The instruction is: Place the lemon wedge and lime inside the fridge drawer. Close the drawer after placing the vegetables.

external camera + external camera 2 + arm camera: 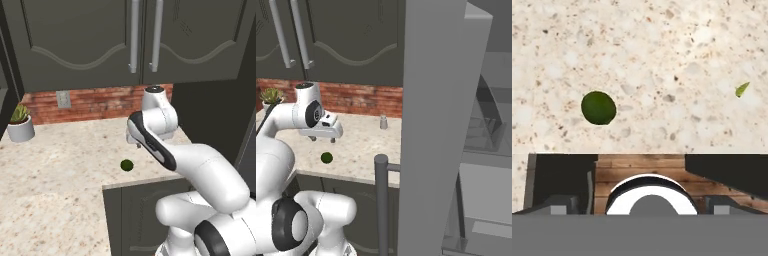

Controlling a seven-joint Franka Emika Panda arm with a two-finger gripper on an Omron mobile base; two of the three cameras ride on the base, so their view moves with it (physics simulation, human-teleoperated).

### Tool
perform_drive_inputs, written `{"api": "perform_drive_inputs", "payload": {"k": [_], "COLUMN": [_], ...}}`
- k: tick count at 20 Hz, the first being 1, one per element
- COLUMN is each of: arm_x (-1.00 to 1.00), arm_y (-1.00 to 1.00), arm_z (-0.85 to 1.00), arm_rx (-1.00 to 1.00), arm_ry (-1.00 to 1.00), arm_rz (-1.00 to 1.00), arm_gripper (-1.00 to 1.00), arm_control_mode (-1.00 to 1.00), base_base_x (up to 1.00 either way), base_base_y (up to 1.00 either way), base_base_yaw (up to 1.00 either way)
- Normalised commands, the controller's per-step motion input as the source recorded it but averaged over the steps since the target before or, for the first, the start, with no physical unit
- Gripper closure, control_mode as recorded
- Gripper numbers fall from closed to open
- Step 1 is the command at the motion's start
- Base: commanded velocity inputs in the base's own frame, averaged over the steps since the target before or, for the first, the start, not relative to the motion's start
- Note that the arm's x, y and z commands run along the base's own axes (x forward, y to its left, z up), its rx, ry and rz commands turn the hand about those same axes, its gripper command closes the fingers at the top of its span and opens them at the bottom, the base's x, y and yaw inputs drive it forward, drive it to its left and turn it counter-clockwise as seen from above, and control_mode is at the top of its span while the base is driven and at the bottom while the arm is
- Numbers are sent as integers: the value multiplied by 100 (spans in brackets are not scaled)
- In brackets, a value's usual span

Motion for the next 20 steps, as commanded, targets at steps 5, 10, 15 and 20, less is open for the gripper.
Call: {"api": "perform_drive_inputs", "payload": {"k": [5,10,15,20], "arm_x": [0,9,42,31], "arm_y": [60,13,1,0], "arm_z": [-31,-60,-69,-53], "arm_rx": [0,0,0,0], "arm_ry": [3,0,5,6], "arm_rz": [7,9,8,9], "arm_gripper": [-100,-100,-100,-100], "arm_control_mode": [-100,-100,-100,-100], "base_base_x": [0,0,0,0], "base_base_y": [0,0,0,0], "base_base_yaw": [0,0,0,0]}}
